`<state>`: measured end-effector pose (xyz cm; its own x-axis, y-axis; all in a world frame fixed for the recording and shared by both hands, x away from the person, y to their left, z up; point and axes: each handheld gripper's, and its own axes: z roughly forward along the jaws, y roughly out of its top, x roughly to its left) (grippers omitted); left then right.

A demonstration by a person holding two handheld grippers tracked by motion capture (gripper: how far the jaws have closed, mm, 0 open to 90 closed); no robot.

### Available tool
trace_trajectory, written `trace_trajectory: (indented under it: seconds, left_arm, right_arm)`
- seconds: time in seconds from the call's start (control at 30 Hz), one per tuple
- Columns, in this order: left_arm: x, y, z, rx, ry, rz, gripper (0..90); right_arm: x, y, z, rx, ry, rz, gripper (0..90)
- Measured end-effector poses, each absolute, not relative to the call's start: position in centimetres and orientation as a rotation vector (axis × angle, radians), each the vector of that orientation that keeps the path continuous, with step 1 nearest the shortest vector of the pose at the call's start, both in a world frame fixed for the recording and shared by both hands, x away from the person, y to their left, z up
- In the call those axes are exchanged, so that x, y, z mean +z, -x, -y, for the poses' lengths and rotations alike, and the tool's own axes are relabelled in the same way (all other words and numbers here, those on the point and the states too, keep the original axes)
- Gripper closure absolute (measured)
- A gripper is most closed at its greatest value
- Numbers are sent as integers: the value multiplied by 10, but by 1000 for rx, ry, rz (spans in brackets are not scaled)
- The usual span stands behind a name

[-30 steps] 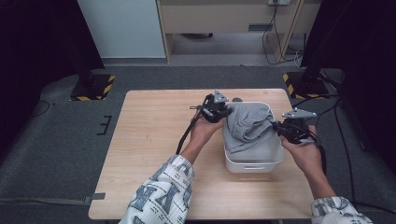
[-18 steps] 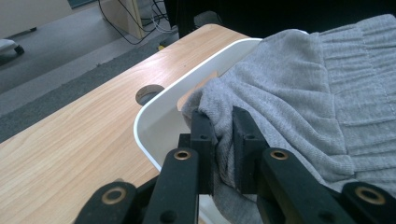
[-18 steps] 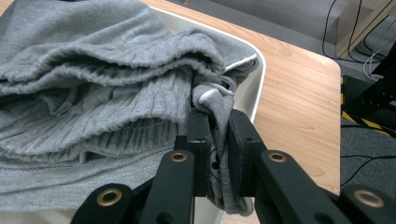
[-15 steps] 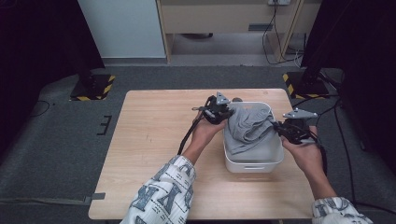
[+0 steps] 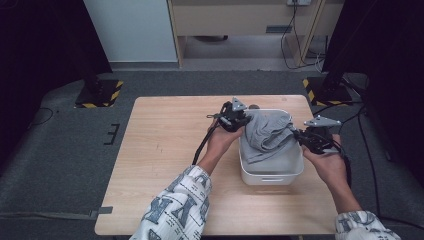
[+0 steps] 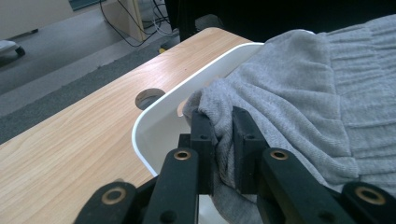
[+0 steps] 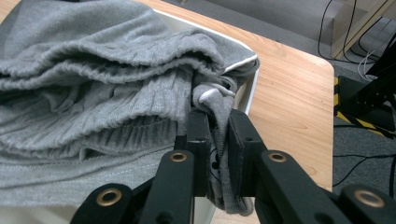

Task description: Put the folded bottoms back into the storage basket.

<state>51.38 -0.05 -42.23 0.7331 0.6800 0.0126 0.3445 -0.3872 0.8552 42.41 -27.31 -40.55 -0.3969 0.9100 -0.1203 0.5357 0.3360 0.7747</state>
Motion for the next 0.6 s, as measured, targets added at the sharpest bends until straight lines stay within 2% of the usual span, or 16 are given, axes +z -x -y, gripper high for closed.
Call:
trace_trajectory:
  seconds: [0.03,0.07,0.1,0.13,0.17,0.3,0.6]
  left_arm:
    - [-423,-514,0,463,-1992,-801,783]
    - [-424,-515,-1,467,-1979,-821,706]
    - [-424,-516,-1,452,-1973,-828,592]
    - [-424,-516,-2,453,-1981,-827,516]
    - [-423,-515,-3,470,-1988,-826,477]
    - [-417,-514,-8,458,-1965,-833,351]
    - [-416,-511,-11,419,-2010,-819,178]
  right_arm:
    - [-406,-424,273,886,-1257,-2059,796]
    - [-408,-424,273,882,-1257,-2072,776]
    - [-411,-424,273,880,-1258,-2091,731]
    - [-413,-424,273,877,-1252,-2109,662]
    - [-415,-422,273,871,-1244,-2107,621]
    - [-415,-417,274,908,-1233,-2076,485]
    - [-416,-420,269,962,-1222,-2091,318]
